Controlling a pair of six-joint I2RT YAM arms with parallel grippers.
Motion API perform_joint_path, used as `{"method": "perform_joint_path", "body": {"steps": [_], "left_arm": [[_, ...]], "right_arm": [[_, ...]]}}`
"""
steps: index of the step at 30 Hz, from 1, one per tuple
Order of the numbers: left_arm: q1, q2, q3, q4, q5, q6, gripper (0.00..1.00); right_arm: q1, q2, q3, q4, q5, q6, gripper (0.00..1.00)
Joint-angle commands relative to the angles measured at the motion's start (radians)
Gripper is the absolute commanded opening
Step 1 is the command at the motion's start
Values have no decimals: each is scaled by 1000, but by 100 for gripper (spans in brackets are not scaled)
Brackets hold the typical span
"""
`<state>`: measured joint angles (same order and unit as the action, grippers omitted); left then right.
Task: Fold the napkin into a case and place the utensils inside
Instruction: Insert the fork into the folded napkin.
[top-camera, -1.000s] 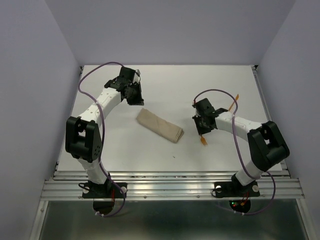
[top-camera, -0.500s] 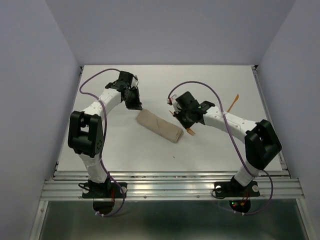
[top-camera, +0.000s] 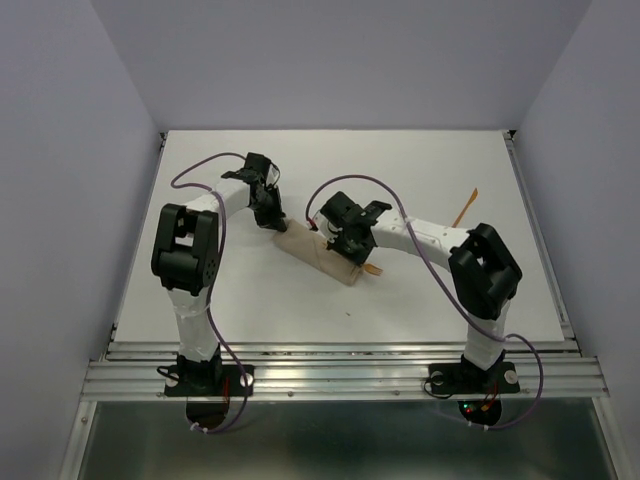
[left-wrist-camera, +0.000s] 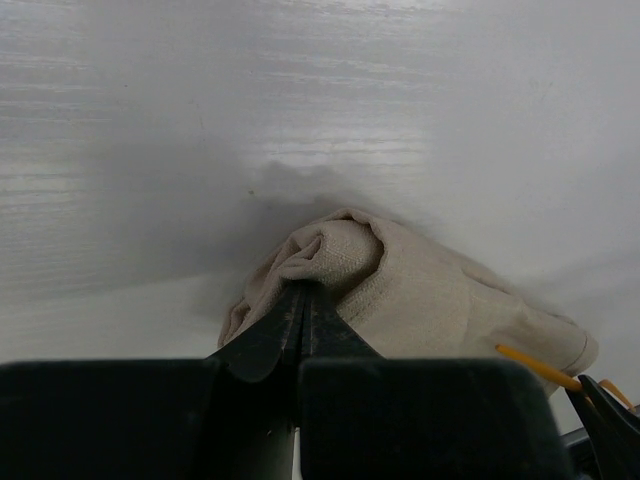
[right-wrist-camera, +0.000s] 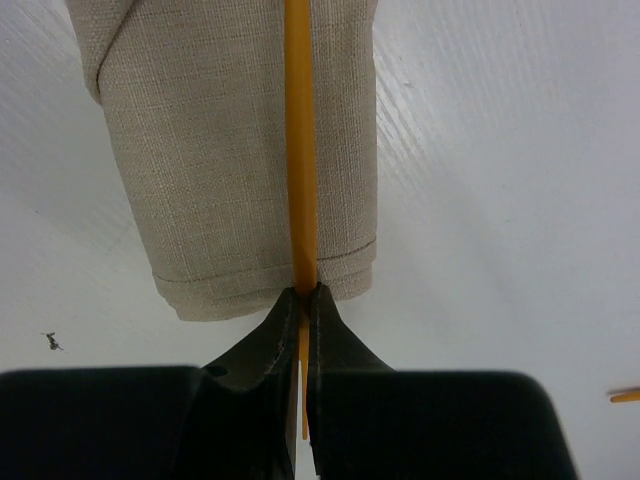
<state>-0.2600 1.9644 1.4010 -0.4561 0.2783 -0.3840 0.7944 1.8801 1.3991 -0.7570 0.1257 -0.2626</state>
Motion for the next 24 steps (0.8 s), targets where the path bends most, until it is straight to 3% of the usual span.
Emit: {"method": "perform_joint_path", "body": {"steps": [1,24], "left_arm": [[7,10,38,-3,6,-6,1],[13,16,27,-1,4,7,1]], "right_arm": [[12,36,81,-50,17,-43,1],[22,185,256,-77,-4,-69,1]]}}
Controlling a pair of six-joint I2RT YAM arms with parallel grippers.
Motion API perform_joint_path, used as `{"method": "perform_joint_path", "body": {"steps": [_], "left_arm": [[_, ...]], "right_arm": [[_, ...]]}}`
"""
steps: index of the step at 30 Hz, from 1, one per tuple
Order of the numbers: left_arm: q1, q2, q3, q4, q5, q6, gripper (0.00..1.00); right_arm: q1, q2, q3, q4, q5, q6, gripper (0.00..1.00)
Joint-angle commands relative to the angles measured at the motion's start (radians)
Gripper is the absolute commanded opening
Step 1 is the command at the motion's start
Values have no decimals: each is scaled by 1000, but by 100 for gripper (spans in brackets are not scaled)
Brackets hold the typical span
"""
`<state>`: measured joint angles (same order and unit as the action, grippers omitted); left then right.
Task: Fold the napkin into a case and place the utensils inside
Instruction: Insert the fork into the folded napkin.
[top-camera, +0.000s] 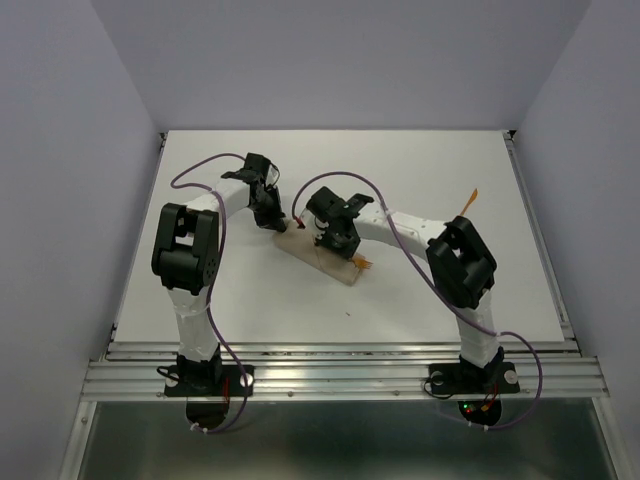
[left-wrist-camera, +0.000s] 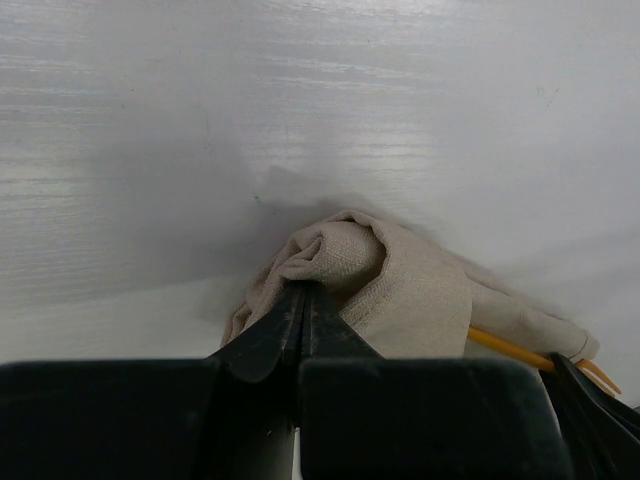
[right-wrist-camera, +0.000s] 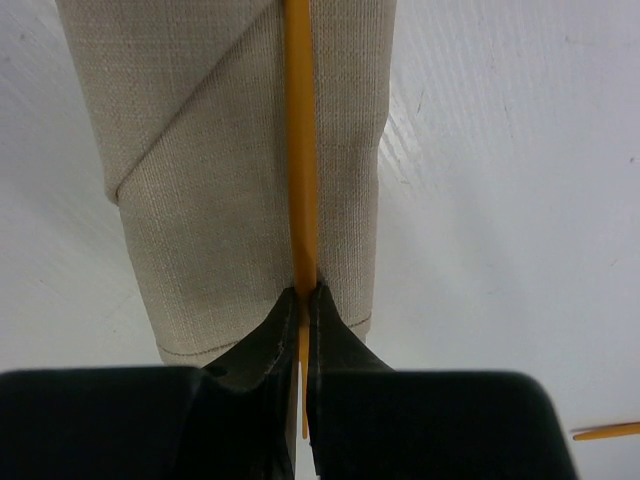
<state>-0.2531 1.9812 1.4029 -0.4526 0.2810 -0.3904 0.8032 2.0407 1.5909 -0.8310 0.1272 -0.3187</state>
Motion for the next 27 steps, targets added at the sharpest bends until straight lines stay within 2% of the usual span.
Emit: {"method": "perform_joint_path", "body": {"steps": [1,27], "left_arm": [[6,-1,25,-5,1,13,0],[8,11,27,-1,15,22,0]], "right_arm": [[22,29,73,-5,-8,-13,1],[22,162,245,47,-12,3,1]]}}
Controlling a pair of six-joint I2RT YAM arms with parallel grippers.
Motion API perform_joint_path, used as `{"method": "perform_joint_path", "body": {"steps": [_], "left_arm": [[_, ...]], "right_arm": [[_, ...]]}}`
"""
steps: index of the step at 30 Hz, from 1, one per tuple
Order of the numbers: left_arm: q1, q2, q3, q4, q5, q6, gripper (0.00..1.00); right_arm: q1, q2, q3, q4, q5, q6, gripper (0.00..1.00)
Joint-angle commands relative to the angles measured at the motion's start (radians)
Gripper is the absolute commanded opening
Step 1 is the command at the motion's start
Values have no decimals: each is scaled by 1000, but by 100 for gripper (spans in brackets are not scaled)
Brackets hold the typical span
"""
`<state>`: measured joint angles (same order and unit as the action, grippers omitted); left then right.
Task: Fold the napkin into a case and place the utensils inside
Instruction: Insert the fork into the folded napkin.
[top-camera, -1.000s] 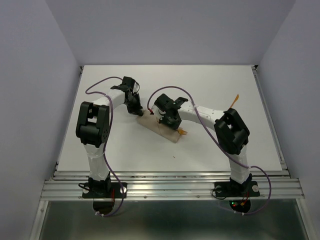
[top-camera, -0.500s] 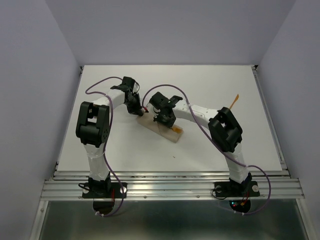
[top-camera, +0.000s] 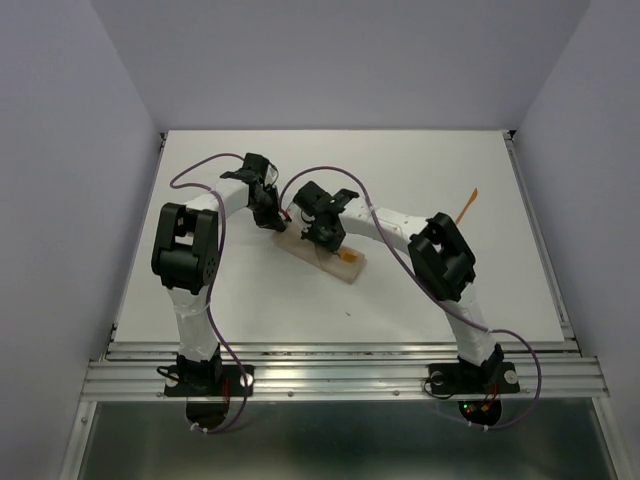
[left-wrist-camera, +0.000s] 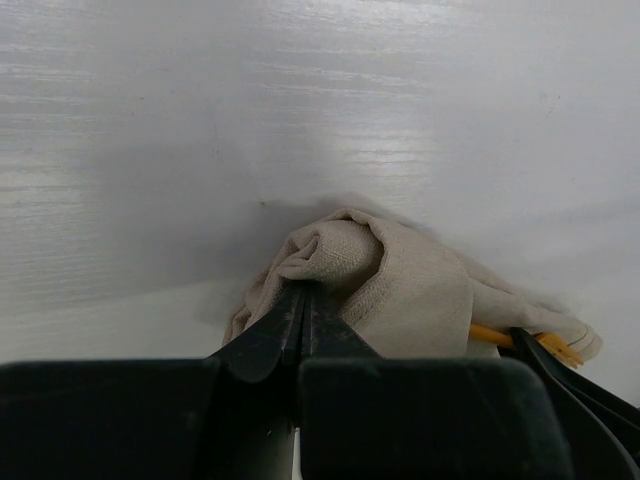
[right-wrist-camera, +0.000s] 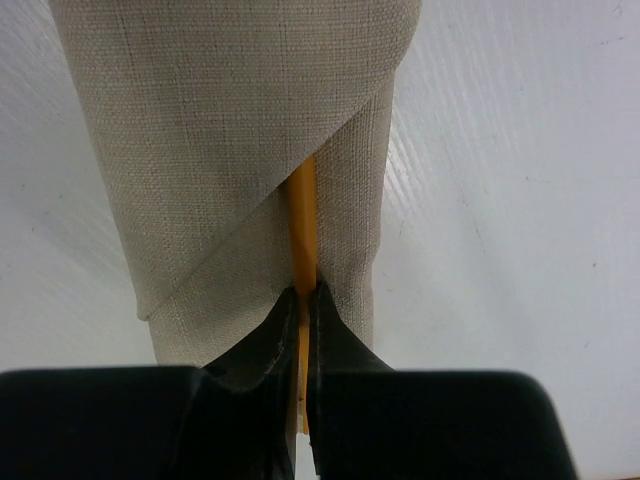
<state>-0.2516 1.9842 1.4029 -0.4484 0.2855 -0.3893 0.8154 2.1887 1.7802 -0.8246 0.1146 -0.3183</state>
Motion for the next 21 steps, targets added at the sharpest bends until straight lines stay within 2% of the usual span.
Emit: {"method": "perform_joint_path", "body": {"steps": [1,21], "left_arm": [[6,8,27,-7,11,21,0],[5,4,31,-9,20,40,0]], "right_arm": [[10,17,59,39,3,2,1],[10,71,154,13,43,-28,1]]}}
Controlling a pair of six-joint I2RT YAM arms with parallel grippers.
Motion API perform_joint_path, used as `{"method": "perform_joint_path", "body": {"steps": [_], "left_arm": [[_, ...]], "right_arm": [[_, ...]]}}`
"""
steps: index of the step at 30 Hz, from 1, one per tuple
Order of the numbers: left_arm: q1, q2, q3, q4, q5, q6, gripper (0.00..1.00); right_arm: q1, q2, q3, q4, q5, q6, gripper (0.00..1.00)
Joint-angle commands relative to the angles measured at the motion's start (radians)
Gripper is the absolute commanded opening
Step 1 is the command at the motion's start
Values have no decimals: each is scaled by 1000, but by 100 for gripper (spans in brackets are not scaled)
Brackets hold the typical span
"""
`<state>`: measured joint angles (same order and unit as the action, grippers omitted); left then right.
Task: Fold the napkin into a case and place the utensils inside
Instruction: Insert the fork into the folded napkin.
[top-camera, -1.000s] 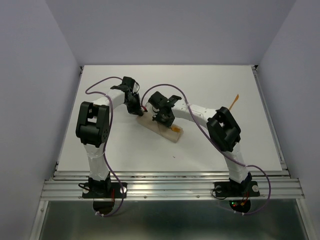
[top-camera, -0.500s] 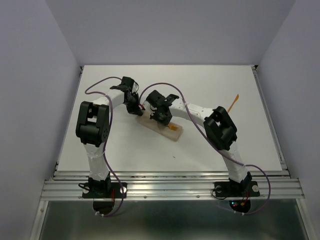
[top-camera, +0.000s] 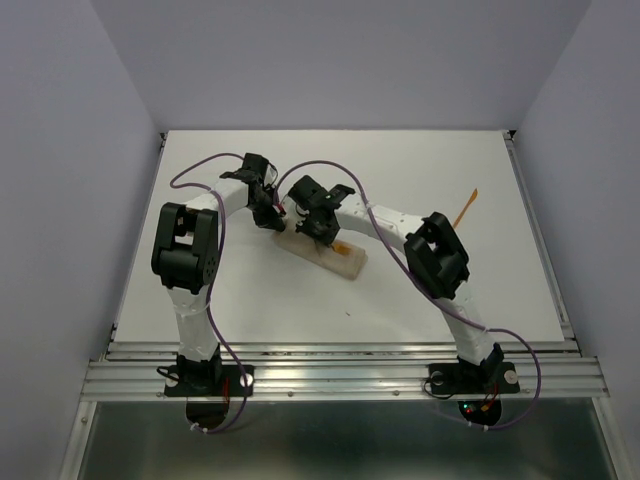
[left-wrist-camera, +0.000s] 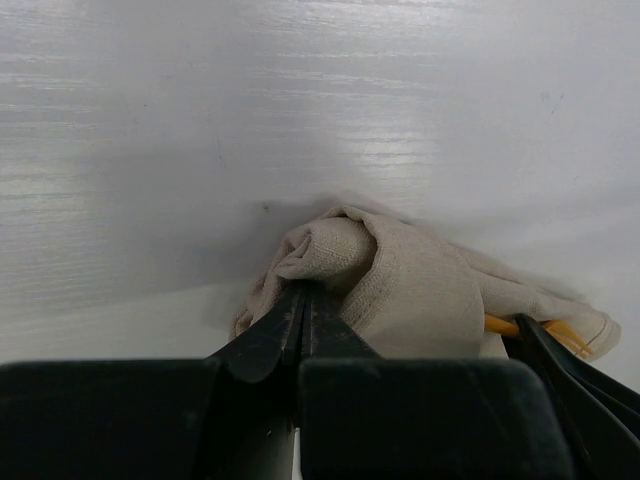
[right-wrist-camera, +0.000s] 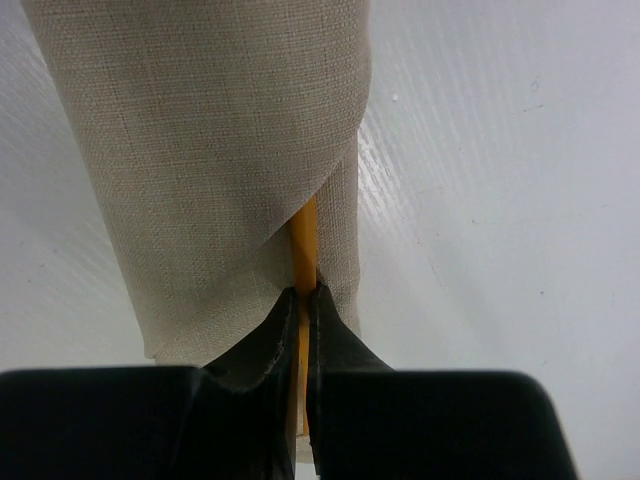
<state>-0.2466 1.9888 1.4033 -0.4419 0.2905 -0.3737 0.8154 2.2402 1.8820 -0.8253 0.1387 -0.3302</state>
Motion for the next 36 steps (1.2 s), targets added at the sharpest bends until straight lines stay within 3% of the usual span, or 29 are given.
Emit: {"method": "perform_joint_path", "body": {"steps": [1,13,15,33,34,36], "left_arm": [[1,-1,33,-17,15,25,0],[1,-1,34,-18,18,30,0],[1,-1,34,-17,16,32,0],[1,1,52,-29,15,35,0],[1,-1,52,-29,15,35,0],[1,-2,52,-29,13,36,0]], "right_arm": [[10,22,55,9,24,-20,1],[10,4,48,11,13,-26,18],[10,2,51,11,13,-24,27],[10,-103,23,26,118,34,34],[10,-123,17,29,119,45,41],[10,-146,3,55,119,51,45]]}}
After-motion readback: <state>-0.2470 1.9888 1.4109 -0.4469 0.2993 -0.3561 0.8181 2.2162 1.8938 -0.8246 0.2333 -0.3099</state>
